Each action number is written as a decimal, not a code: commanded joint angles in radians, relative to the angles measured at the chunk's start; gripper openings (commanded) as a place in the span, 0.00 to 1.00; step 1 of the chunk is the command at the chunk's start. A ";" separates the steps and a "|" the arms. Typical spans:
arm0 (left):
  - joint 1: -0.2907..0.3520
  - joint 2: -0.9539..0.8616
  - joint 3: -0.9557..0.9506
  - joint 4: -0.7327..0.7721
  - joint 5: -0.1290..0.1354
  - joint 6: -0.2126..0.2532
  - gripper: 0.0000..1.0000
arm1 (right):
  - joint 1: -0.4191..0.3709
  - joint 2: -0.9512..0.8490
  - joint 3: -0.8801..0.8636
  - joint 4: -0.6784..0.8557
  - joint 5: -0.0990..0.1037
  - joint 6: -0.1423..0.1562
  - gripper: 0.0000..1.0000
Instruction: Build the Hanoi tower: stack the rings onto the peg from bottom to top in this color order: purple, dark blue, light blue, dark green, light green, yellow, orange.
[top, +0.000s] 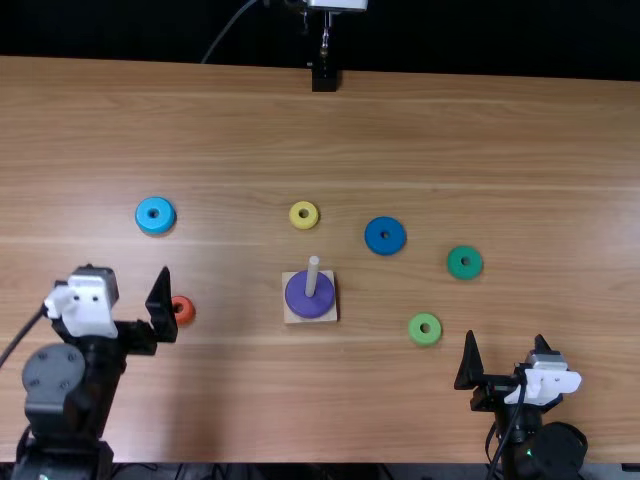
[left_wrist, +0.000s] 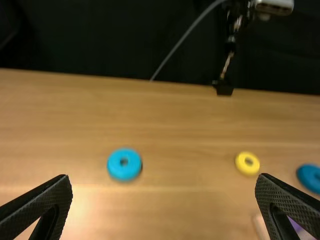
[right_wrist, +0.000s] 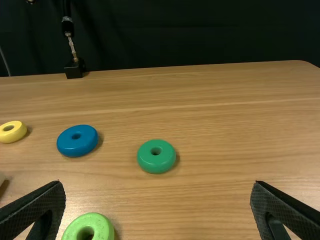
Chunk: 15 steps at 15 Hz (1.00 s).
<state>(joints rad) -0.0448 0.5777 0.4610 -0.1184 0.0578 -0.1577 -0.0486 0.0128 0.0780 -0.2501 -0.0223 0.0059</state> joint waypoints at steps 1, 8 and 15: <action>0.006 -0.110 -0.096 -0.005 -0.004 0.010 1.00 | -0.014 -0.013 -0.061 -0.068 0.000 0.003 1.00; -0.012 -0.559 -0.398 -0.257 -0.080 0.014 1.00 | -0.014 -0.013 -0.061 -0.068 0.000 0.003 1.00; 0.000 -0.570 -0.461 -0.272 -0.067 0.012 1.00 | -0.014 -0.013 -0.061 -0.068 0.000 0.003 1.00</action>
<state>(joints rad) -0.0521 0.0231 0.1024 -0.3431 -0.0113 -0.1566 -0.0486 0.0128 0.0788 -0.2516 -0.0227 0.0059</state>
